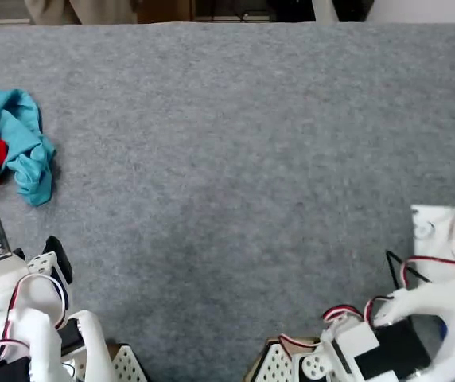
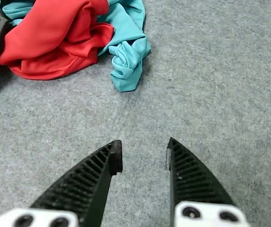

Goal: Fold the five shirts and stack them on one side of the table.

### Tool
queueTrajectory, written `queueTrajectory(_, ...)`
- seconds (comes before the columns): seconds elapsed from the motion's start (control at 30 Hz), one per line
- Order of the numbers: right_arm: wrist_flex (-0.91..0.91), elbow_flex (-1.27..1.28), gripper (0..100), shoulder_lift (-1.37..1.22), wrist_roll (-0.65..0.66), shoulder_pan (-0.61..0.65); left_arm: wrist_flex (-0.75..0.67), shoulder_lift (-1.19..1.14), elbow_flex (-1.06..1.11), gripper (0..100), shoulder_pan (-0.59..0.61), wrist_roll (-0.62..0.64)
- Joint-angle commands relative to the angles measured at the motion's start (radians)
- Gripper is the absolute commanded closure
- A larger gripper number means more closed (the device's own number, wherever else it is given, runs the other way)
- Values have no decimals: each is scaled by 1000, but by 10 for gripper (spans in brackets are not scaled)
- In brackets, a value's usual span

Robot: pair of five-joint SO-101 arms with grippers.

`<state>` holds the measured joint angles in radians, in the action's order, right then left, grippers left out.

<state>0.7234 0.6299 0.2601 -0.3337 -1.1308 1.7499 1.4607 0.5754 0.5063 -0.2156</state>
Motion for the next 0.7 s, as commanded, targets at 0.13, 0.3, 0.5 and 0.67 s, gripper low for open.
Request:
queueTrajectory(0.13, 0, -96, 991, 65, 107, -177, 8, 4, -12, 831, 3, -9)
queueTrajectory(0.3, -72, -99, 991, 64, 120, -245, 8, 4, -12, 831, 3, -9)
queueTrajectory(0.5, -195, -107, 991, -21, 158, -302, 8, 4, -12, 831, 2, -9)
queueTrajectory(0.67, -244, -107, 991, -117, 199, -329, 8, 4, -12, 831, 3, -9)
